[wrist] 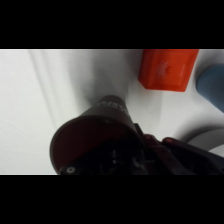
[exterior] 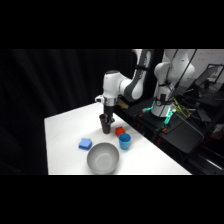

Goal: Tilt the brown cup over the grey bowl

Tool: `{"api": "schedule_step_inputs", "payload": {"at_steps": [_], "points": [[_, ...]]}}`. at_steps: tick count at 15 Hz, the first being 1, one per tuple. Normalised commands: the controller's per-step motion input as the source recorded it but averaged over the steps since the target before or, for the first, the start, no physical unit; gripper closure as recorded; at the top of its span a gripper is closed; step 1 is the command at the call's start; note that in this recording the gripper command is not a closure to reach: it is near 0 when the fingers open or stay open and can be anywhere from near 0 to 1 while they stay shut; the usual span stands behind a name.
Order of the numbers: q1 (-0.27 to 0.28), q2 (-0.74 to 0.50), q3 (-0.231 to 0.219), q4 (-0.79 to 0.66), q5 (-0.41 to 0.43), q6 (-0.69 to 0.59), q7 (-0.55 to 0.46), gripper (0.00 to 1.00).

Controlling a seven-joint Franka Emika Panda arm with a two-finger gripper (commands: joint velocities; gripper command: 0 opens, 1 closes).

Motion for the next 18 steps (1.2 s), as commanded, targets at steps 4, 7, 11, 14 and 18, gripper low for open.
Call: {"api": "schedule_step_inputs", "payload": {"at_steps": [4,7,11,14,18], "points": [[0.211,-0.04,-0.207,0.07,-0.359,-0.07,0.35,0.00],[0.120,-0.06,-0.088,0.13,-0.196,-0.27,0.19,0.00],[-0.118,-0.20,0.137,0.18,0.160,-0.46,-0.16,0.00],[-0.256,-0.44,0.208,0.22,0.454,-0.66,-0.47,0.00],[-0.133,-0.57,0.016,0.31,0.100,-0.92,-0.11,0.00]]}}
